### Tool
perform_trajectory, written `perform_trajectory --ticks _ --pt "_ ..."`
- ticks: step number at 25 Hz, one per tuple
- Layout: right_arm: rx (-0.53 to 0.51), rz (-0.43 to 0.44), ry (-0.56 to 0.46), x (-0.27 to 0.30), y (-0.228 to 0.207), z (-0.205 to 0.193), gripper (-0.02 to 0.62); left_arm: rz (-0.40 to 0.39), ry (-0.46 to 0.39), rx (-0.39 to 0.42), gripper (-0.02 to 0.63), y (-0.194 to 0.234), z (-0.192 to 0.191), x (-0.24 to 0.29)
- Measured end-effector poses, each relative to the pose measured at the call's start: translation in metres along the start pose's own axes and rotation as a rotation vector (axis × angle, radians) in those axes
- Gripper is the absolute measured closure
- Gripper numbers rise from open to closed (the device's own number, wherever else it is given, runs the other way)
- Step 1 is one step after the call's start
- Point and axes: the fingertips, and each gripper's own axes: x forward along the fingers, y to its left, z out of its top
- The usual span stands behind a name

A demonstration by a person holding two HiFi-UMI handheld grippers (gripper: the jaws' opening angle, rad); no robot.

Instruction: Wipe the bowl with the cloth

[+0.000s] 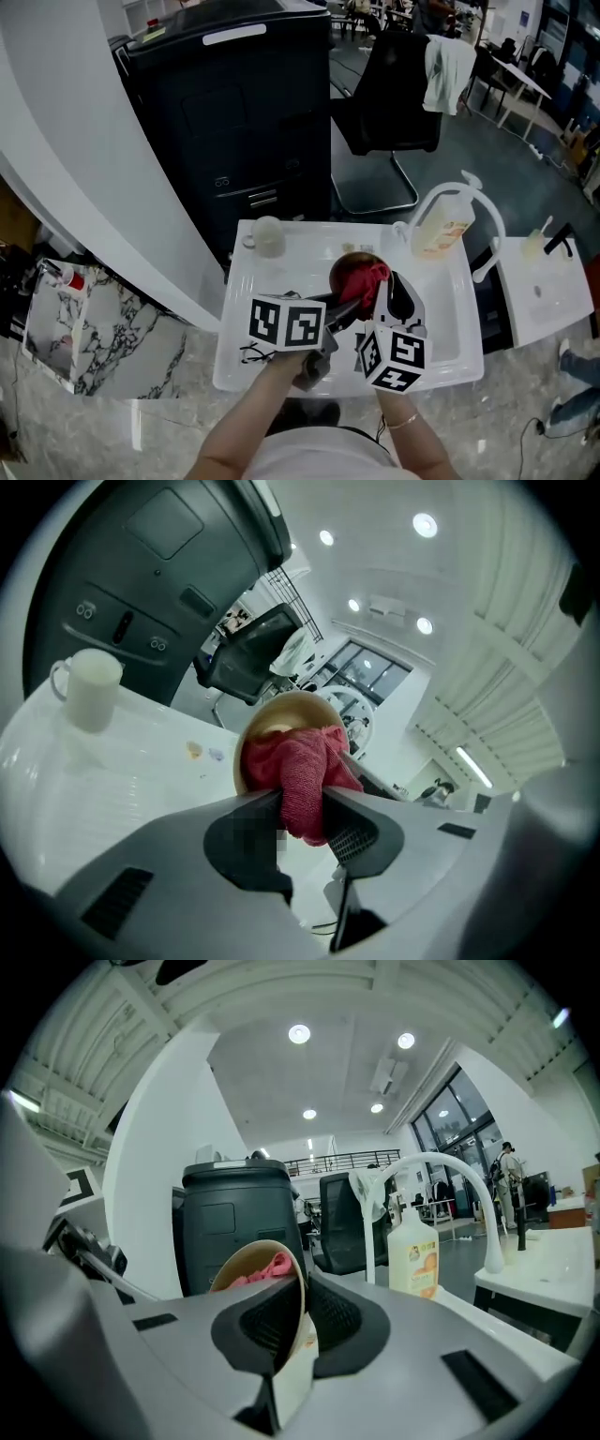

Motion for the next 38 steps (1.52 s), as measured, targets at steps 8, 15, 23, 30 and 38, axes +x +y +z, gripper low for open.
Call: perform_trajectory --ticks 8,15,23,30,38 --pt "-0.002 0.01 0.048 -0.005 0.006 -0.015 0.568 0.321 0.113 0.443 0.486 0.017 -0.009 -0.006" --pt "-0.024 0.0 0.081 -0.007 0.007 -0.025 0.575 0.442 0.123 0.607 0.486 0.028 -0.008 -0.014" --pt "-0.048 -0.006 0.105 -0.007 0.008 -0.032 0.577 0.502 0.118 0.673 0.486 0.034 -0.006 -0.023" --pt "-0.054 -0.007 0.129 -0.005 0.008 -0.038 0.58 0.538 0.079 0.696 0.486 0.034 0.003 -0.033" --pt "-0.046 -0.001 0.134 -0.006 0.011 -0.038 0.58 0.546 0.039 0.71 0.486 0.029 0.014 -0.045"
